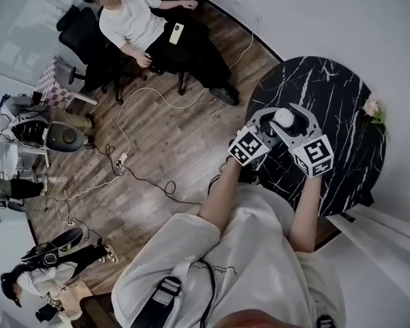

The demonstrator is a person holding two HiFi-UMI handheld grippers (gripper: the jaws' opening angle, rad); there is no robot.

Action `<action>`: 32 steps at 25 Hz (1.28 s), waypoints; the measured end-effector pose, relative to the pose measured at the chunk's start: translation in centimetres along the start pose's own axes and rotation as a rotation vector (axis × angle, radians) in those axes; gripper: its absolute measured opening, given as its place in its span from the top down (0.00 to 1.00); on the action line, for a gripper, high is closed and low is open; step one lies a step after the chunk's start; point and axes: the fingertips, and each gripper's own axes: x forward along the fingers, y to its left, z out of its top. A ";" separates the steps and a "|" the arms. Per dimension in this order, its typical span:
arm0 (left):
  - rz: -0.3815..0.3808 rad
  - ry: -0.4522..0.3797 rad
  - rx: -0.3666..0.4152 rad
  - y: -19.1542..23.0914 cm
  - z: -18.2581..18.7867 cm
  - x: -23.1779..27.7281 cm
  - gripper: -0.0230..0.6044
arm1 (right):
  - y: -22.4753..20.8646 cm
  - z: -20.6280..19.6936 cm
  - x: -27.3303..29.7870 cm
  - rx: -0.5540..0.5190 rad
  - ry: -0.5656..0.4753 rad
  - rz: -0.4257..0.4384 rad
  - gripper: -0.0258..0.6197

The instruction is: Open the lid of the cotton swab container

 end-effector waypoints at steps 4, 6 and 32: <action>-0.019 0.002 -0.013 -0.9 -0.2 0.6 0.54 | -0.3 -0.6 -0.8 0.018 0.008 -0.011 0.50; -0.022 0.006 -0.014 -0.9 -0.4 0.5 0.54 | -0.3 -0.6 -0.7 0.028 0.006 -0.006 0.50; -0.018 -0.013 -0.054 -0.1 -1.5 -1.4 0.54 | 1.0 -1.0 1.0 0.107 0.024 0.045 0.50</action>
